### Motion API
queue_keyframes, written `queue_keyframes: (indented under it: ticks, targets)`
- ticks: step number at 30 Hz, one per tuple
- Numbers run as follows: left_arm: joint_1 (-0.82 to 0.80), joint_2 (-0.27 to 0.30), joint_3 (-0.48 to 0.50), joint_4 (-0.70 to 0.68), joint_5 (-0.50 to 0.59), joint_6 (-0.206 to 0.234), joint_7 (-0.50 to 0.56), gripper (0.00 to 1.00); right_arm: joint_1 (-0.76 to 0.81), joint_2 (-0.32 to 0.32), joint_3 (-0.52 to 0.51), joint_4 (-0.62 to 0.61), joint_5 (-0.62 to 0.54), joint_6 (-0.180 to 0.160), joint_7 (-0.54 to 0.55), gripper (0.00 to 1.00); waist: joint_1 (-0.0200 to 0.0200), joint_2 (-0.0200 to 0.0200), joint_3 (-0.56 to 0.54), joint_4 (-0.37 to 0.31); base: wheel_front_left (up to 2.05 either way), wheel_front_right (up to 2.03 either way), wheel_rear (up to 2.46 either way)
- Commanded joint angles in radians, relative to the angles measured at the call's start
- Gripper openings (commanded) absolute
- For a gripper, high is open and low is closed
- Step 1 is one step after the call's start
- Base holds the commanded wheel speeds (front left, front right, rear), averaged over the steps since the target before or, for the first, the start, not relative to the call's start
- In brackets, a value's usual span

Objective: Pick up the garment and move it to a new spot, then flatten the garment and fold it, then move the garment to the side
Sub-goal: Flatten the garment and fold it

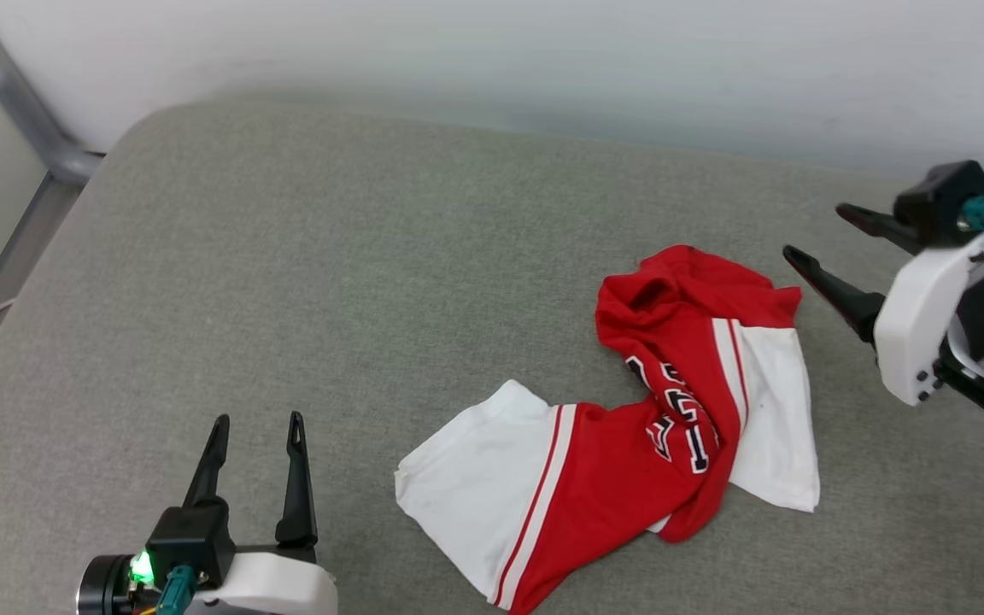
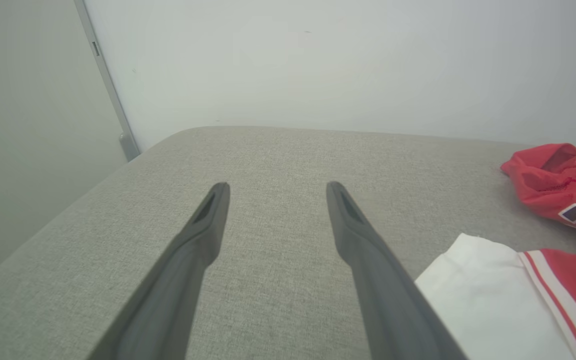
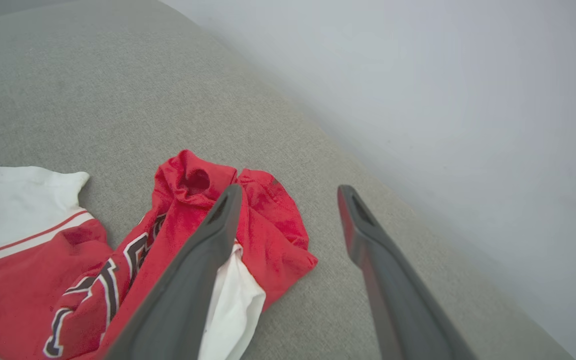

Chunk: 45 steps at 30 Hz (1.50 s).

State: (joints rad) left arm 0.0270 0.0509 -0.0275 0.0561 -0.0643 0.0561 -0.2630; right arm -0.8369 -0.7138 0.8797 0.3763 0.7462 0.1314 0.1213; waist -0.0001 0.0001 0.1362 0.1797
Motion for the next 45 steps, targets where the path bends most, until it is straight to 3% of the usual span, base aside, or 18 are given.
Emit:
queue_keyframes:
  ticks: [1, 12, 19, 29, 39, 40, 41, 42, 45]
  targets:
    - [0.011, -0.001, 0.001, -0.001, 0.006, -0.005, -0.003, 1.00, 0.035, -0.012, -0.021, -0.026, -0.005, -0.001, 0.019, 1.00, 0.0001, -0.0001, -0.019, -0.018, 0.00, 0.00, 0.00]
    - [0.024, -0.001, -0.014, -0.005, 0.005, -0.006, -0.003, 1.00, 0.271, -0.095, -0.180, -0.287, 0.069, -0.001, 0.436, 1.00, 0.0001, -0.0001, -0.033, -0.038, 0.00, 0.00, 0.00]
    - [0.007, -0.001, -0.034, -0.008, -0.002, -0.001, -0.003, 1.00, 0.377, -0.063, -0.261, -0.320, 0.073, -0.001, 0.624, 1.00, 0.0001, -0.0001, -0.001, -0.013, 0.00, 0.00, 0.00]
    - [-0.046, -0.001, -0.049, 0.002, -0.022, -0.007, -0.003, 1.00, 0.414, 0.014, -0.301, -0.240, 0.012, -0.001, 0.703, 1.00, 0.0001, -0.0001, 0.081, 0.037, 0.00, 0.00, 0.00]
    - [-0.065, -0.001, -0.058, 0.011, -0.027, 0.005, -0.003, 1.00, 0.451, 0.064, -0.205, -0.123, -0.013, -0.001, 0.668, 1.00, 0.0001, -0.0001, 0.107, 0.053, 0.00, 0.00, 0.00]
    - [-0.063, -0.001, -0.055, 0.012, -0.026, 0.005, -0.003, 1.00, 0.448, 0.066, -0.194, -0.125, -0.011, 0.000, 0.658, 0.50, 0.0001, -0.0001, 0.105, 0.051, 0.00, 0.00, 0.00]
    - [-0.062, -0.001, -0.053, 0.014, -0.025, 0.005, -0.003, 1.00, 0.444, 0.068, -0.190, -0.126, -0.007, 0.001, 0.642, 0.35, 0.0001, -0.0001, 0.102, 0.047, 0.00, 0.00, 0.00]
    - [-0.061, -0.001, -0.053, 0.015, -0.024, 0.004, -0.003, 1.00, 0.440, 0.069, -0.184, -0.126, -0.004, 0.001, 0.633, 0.00, 0.0001, -0.0001, 0.099, 0.043, 0.00, 0.00, 0.00]
    - [-0.058, -0.001, -0.054, 0.020, -0.017, 0.000, -0.003, 1.00, 0.424, 0.059, -0.188, -0.129, 0.002, 0.000, 0.585, 0.00, 0.0001, -0.0001, 0.084, 0.032, 0.00, 0.00, 0.00]
